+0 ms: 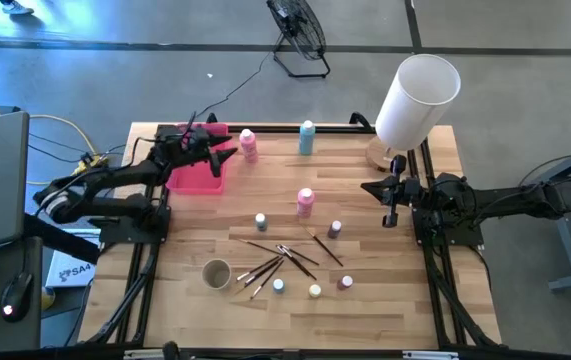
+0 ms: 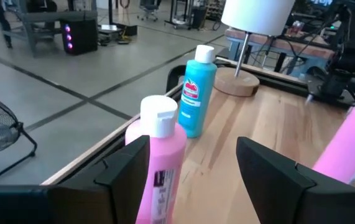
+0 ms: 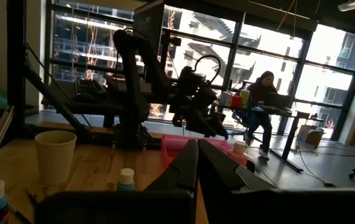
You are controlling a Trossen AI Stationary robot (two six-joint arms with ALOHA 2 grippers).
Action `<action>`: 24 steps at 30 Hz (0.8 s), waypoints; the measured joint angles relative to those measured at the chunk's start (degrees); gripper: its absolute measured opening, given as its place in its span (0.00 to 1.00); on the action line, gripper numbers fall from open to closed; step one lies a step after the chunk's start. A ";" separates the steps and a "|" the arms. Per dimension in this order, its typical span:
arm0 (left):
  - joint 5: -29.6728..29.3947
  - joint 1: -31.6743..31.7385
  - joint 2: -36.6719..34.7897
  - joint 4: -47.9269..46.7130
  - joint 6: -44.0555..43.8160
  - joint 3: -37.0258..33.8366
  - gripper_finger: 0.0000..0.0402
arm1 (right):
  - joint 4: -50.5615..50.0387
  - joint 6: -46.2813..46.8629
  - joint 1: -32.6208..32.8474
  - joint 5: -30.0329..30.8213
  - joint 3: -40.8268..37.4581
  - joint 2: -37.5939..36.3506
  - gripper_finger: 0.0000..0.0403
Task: Pick & Place Paint Supplies
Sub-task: Put the big pink paint bottle into the pink bin
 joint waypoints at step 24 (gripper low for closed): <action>-0.05 -0.02 12.55 -3.55 1.35 12.19 0.59 | 0.00 -0.02 0.00 0.00 0.00 0.01 0.01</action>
